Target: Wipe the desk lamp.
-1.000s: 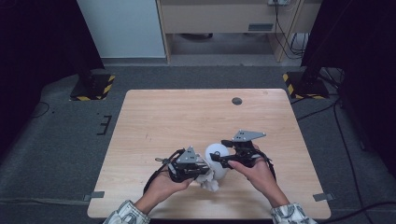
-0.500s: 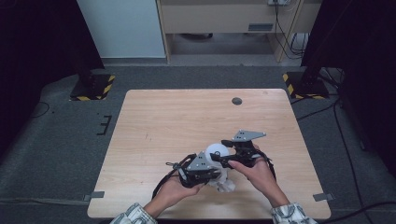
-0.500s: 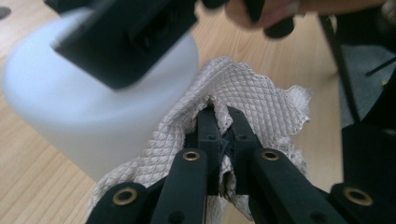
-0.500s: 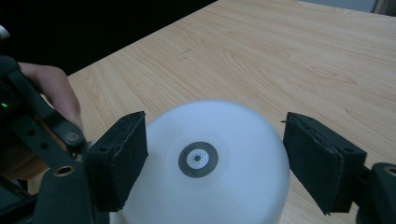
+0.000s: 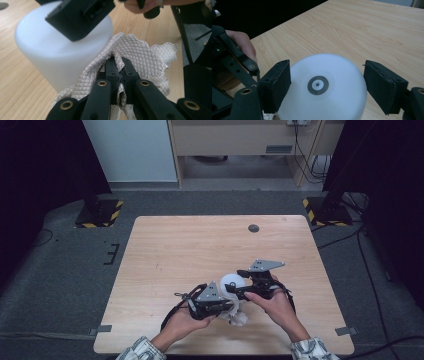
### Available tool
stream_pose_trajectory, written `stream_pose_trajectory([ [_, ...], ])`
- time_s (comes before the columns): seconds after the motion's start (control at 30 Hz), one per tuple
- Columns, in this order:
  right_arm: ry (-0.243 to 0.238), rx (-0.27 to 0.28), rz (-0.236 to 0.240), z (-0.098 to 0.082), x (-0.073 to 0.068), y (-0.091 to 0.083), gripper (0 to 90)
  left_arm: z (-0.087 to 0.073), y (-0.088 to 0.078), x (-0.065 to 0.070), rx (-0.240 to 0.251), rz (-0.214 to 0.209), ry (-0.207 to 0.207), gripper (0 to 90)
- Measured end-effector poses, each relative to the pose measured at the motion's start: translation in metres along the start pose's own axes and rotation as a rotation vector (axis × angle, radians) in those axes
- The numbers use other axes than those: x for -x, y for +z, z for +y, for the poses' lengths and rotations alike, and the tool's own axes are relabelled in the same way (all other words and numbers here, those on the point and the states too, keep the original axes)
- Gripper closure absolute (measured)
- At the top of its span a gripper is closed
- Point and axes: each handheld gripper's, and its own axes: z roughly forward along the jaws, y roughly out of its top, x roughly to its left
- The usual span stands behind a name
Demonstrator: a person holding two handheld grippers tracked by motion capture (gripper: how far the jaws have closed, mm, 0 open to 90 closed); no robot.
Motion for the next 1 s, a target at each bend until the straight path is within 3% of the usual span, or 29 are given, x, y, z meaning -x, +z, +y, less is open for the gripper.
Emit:
stream_pose_trajectory([
  [0.1, -0.001, 0.000, -0.001, 0.000, 0.000, 0.000, 23.1, -0.004, 0.003, -0.003, -0.056, 0.005, 0.016, 86.4],
  [0.27, -0.002, -0.001, -0.001, 0.000, 0.000, 0.000, 23.1, -0.010, -0.004, -0.014, -0.081, 0.006, 0.021, 86.4],
  [0.4, -0.002, -0.002, -0.001, 0.000, 0.000, -0.001, 23.1, -0.016, -0.017, -0.031, -0.062, 0.042, -0.020, 86.3],
  [0.53, 0.002, 0.000, 0.000, 0.000, 0.000, 0.000, 23.0, -0.015, -0.028, -0.047, 0.018, 0.060, -0.098, 86.5],
  [0.8, 0.001, 0.003, 0.000, -0.001, 0.000, -0.001, 23.0, -0.010, -0.024, -0.047, 0.031, 0.073, -0.089, 86.5],
  [1.0, 0.010, 0.005, 0.004, -0.001, 0.001, -0.001, 23.1, -0.016, -0.013, -0.050, -0.029, 0.066, -0.100, 86.6],
])
